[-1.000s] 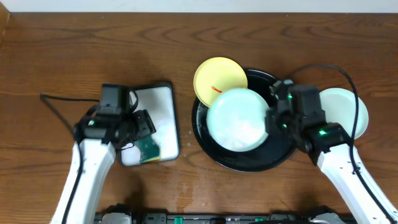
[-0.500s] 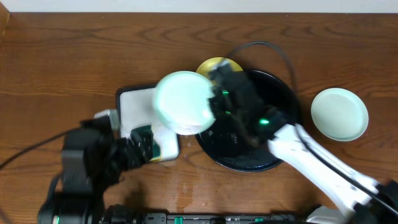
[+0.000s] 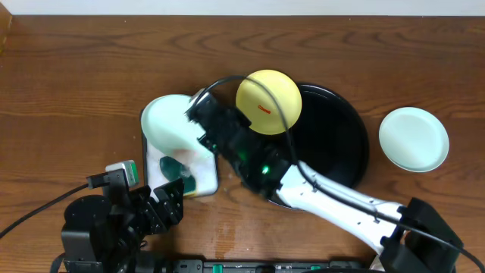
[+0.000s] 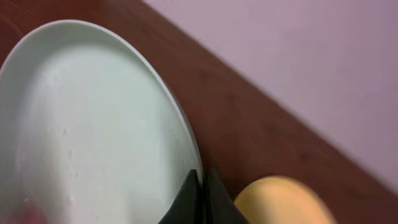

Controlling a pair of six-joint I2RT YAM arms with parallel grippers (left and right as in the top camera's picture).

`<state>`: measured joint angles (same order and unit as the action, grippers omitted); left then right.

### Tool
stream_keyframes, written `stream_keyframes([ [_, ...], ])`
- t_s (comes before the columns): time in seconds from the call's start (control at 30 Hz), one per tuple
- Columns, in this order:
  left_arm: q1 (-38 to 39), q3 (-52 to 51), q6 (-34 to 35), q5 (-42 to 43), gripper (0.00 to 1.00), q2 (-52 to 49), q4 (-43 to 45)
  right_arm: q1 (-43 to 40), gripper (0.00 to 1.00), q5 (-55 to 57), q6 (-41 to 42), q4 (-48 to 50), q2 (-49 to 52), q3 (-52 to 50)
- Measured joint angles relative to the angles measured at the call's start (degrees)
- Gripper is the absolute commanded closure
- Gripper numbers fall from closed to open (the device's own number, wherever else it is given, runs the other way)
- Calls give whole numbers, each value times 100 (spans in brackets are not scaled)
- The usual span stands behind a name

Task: Clean dirty plates on tray and stack at the side
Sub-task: 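Lift the pale green plate with the right gripper and tilt it over the foam tray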

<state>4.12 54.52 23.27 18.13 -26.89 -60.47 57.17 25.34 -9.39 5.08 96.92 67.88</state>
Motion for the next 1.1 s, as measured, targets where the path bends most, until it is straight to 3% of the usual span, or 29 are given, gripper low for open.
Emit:
stream_keyframes([
  [0.33, 0, -2, 2, 0, 18, 0, 0, 494, 99, 994, -1014, 459, -286, 0],
  [1.1, 0, 0, 0, 0, 17, 0, 0, 529, 99, 1158, -1926, 529, -581, 0],
])
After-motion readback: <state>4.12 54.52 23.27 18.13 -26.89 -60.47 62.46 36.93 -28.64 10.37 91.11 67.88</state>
